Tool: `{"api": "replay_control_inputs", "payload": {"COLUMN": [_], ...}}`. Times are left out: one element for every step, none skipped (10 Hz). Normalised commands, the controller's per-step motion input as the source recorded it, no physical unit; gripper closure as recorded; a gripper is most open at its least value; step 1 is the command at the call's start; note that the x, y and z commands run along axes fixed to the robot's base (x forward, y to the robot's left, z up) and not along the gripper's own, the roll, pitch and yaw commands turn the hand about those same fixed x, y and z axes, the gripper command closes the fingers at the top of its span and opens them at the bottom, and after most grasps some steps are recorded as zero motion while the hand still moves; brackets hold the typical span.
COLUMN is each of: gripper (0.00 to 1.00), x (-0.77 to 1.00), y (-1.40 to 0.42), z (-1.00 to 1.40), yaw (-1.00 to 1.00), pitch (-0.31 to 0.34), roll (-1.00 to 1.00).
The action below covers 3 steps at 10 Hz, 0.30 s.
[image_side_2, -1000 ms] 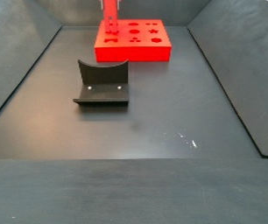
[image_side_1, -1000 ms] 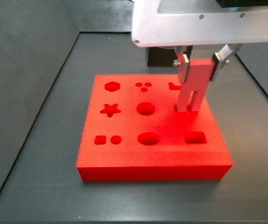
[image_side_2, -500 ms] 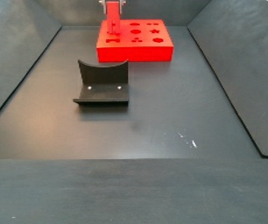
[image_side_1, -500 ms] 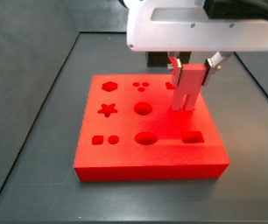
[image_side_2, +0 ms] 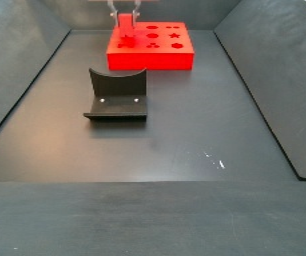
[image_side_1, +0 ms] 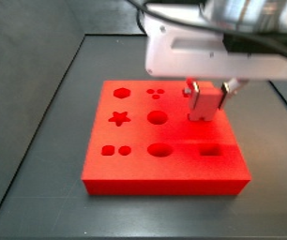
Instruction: Insert the double-square object.
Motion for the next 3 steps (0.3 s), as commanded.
{"api": "replay_control_inputs", "payload": {"gripper": [1.00, 1.00, 1.00], "x": [0.14, 0.01, 0.00], "y": [0.00, 0.00, 0.00], "z": [-1.00, -0.50, 0.00], "yaw": [-0.13, -0.06, 0.00], "pitch": [0.000, -0.013, 0.000], "roll": [-0.03, 0.00, 0.00]}}
